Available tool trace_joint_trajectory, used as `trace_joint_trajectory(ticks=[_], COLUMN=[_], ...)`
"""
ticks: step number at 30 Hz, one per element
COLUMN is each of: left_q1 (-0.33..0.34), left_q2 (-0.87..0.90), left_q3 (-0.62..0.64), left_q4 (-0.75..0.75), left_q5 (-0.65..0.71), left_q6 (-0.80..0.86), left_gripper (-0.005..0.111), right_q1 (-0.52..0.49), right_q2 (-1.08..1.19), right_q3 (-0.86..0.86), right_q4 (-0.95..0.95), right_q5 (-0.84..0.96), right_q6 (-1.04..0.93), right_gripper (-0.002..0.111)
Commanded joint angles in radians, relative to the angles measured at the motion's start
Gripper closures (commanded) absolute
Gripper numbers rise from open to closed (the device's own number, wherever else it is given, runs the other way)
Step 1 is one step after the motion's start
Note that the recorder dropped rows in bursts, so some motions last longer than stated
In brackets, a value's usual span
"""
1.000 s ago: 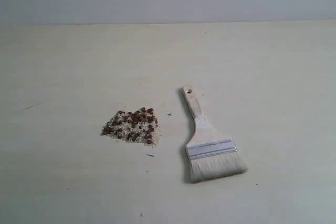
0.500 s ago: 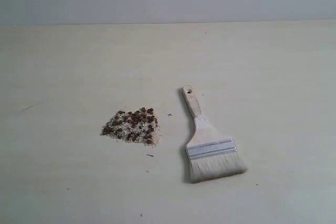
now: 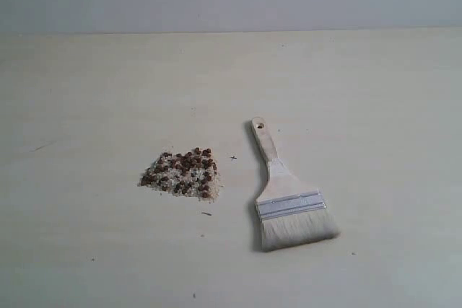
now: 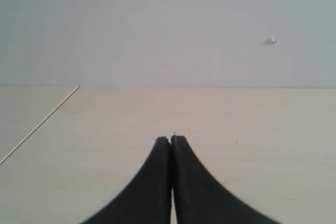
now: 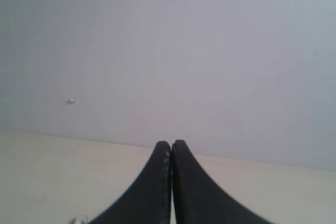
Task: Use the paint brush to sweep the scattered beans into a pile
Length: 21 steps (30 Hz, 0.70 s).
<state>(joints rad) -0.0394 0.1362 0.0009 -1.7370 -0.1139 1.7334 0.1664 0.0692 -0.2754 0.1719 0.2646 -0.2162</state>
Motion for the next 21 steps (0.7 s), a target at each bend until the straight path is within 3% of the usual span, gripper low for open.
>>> trace_joint_trajectory(ticks=[1, 4, 10, 21], left_q1=[-0.003, -0.003, -0.003, -0.003], left_q2=[-0.005, -0.005, -0.005, -0.005], left_q3=[-0.001, -0.001, -0.001, -0.001], left_q4=[-0.007, -0.007, -0.007, -0.007], left_q5=[0.002, 0.002, 0.002, 0.002], left_q6=[-0.005, -0.005, -0.008, -0.005], left_gripper=[0.107, 0.107, 0.107, 0.107], right_q1=[-0.004, -0.004, -0.004, -0.004], right_q2=[-0.031, -0.058, -0.069, -0.069], right_q3=[0.101, 0.156, 0.272, 0.275], right_q4=[-0.213, -0.349, -0.336, -0.272], right_q5=[-0.061, -0.061, -0.061, 0.002], right_q6=[0.257, 0.441, 0.371, 0.353], right_gripper=[0.108, 0.108, 0.108, 0.108])
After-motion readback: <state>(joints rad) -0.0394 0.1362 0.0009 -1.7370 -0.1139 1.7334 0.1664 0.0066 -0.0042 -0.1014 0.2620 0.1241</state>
